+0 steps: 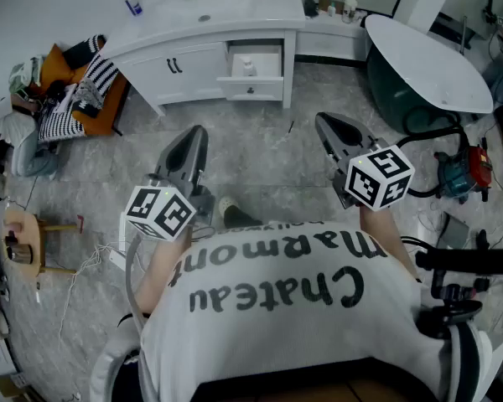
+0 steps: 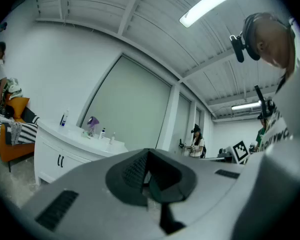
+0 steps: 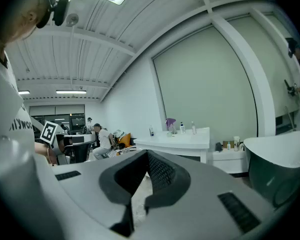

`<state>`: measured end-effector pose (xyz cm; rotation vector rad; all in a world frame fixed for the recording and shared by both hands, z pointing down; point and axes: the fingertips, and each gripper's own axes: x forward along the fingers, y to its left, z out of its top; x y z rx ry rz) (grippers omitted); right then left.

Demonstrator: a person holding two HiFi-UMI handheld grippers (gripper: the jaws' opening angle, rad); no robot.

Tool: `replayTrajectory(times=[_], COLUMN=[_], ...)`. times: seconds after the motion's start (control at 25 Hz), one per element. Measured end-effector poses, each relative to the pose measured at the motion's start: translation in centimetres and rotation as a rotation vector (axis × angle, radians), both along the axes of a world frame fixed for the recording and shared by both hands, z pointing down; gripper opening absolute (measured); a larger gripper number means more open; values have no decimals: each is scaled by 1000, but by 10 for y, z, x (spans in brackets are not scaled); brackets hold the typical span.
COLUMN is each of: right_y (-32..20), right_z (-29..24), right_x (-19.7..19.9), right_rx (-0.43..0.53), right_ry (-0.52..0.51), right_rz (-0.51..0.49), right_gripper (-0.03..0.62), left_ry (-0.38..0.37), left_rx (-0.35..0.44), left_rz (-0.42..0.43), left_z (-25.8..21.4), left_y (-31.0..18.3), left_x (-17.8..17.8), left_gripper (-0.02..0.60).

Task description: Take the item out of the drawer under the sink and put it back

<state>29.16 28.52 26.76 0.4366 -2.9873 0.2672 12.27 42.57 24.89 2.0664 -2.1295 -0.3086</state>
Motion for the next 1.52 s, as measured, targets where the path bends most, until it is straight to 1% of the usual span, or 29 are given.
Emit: replayTrajectory(times=[0.2,0.4,0.56,0.68,0.8,0.88,1.0,1.12,1.24,1.32,1.52], right_y=[1,4,6,-4,-20,-32,-53,-76,-98,-113,-145], right_z=[-1,-1,4,5,8,9,2,-7,-10,-12,-7], right_x=[-2,-3,-8,-15,-32,-42,-59,-81,-111,-131,-168], right_rx=[6,6,-6,22,46,33,-14,-51,-45,-33,-61], right_ry=[1,-8,-27,-26,3,17,-24,-69,-45,-31,-47], right_rz=[-4,-21,-27,14,42,56,73,95,101,110,156], right_gripper=[11,11,12,12,12,12,12,12,12,12,12], left_ry=[6,-7,-38,-72,-70,-51,-37,-32,-17,-20,-21], left_rx=[8,10,-7,-14,-16,-7,16,13,20,27,-2], left_rz=[-13,-17,-17,-7,-3,2,26,58,61,59,116], left_z=[-2,0,9,14,16,13,6,7,4,2,9], left_y=[0,2,8,0,-21,-36,-60,-88,-115,-132,-175], left_x=[-5,-3,-5,-13,-37,-52,-73,-97,-129,-150,-193], left_gripper=[5,5,5,5,5,5,5,5,5,5,5])
